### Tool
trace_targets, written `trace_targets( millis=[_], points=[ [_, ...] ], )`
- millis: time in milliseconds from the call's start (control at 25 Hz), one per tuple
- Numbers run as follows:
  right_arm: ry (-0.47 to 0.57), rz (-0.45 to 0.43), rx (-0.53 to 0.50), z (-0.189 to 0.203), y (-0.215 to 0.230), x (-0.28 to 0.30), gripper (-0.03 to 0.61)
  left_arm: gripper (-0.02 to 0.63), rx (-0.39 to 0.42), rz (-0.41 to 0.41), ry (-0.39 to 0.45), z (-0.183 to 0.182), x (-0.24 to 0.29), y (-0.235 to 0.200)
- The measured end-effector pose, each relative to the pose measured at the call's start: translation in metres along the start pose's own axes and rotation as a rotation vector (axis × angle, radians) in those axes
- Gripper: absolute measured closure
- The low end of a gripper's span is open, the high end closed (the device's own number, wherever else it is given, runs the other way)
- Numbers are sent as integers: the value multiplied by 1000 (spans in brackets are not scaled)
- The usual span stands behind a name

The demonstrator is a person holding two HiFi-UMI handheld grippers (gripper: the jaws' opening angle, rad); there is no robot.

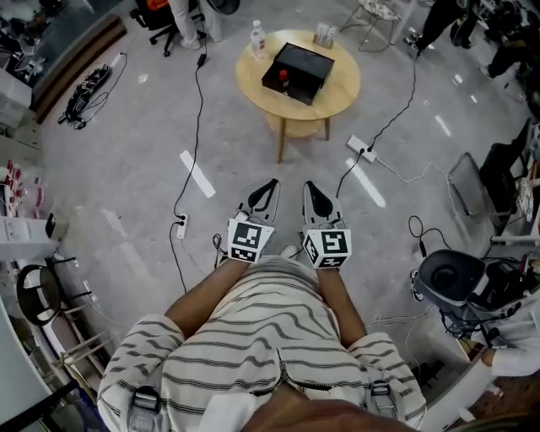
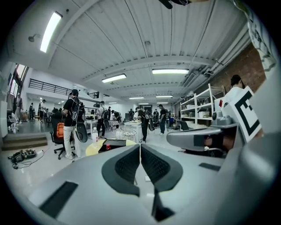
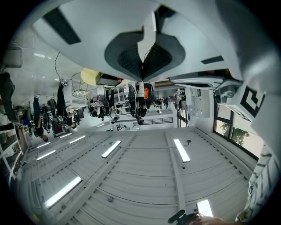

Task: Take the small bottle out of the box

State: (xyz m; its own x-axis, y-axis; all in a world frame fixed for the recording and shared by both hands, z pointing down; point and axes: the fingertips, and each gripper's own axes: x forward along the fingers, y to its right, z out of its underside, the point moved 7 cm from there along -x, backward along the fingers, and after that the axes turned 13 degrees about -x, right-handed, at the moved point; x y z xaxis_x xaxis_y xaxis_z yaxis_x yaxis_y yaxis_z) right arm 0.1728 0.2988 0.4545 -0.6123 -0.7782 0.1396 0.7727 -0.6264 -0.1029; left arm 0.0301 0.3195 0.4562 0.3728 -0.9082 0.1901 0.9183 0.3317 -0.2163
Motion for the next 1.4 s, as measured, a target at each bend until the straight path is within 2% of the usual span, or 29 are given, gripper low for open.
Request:
trace_targets(
  millis=[280,600,880,1400],
  points=[
    [0,-23,-3,5,20,-3,560,588,-1,-20,0,4,9,23],
    [-20,-28,4,8,28,12,560,588,-42,-40,-2,7,20,11],
    [-30,-17,-11,4,42,60,560,588,-54,-39,1,-5,56,-29],
    [-44,68,3,-35,66,196,560,588,-38,15,-21,-66,143,-140]
  ],
)
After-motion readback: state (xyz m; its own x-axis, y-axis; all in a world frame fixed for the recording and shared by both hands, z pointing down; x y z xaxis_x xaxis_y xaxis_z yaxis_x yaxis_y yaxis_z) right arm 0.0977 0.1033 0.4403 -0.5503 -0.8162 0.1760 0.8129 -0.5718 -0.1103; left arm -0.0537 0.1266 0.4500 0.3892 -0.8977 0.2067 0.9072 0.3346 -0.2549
